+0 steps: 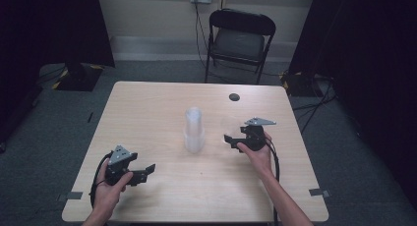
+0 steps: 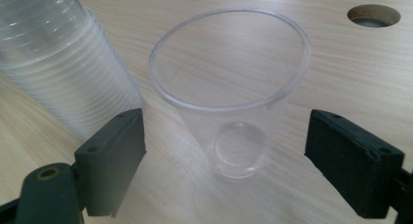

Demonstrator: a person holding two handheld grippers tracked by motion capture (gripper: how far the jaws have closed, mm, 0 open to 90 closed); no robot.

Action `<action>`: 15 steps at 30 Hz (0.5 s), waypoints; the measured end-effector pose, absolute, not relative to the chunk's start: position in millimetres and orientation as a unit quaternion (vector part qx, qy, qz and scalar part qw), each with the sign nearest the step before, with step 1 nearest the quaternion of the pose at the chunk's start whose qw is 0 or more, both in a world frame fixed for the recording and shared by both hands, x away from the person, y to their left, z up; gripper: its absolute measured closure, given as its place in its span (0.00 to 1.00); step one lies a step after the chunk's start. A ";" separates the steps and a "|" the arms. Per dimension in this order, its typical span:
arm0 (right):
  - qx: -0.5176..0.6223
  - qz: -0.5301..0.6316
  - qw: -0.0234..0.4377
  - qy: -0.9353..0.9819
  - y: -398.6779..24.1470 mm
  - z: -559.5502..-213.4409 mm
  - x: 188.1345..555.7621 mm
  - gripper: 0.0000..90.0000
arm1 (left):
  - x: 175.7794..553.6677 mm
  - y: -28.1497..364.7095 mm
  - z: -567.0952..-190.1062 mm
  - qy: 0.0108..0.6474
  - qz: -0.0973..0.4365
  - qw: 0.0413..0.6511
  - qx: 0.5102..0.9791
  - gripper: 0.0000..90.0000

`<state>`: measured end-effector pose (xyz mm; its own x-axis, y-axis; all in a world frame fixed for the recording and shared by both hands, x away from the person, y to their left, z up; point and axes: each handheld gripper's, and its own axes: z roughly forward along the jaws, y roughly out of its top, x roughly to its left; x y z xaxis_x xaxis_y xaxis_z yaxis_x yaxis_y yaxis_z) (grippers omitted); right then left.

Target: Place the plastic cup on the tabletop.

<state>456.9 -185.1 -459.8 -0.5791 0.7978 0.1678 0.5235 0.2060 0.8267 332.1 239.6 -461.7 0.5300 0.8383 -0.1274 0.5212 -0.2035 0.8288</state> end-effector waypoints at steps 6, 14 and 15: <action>0.434 0.461 0.149 0.760 -190.9 -452.6 447.9 0.17 | 332.2 241.5 -461.7 0.455 0.181 0.442 0.751 0.18; 0.431 0.465 0.159 0.757 -199.5 -438.9 428.7 0.18 | 331.8 243.0 -460.8 0.456 0.184 0.443 0.749 0.18; 0.431 0.465 0.159 0.757 -200.8 -437.8 426.3 0.18 | 331.7 243.4 -460.8 0.455 0.183 0.442 0.751 0.18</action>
<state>426.3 -200.8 -437.8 -0.5780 0.8003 0.1593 0.5044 0.1969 0.8407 331.7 243.4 -460.8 0.5188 0.8454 -0.1271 0.5210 -0.1948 0.8311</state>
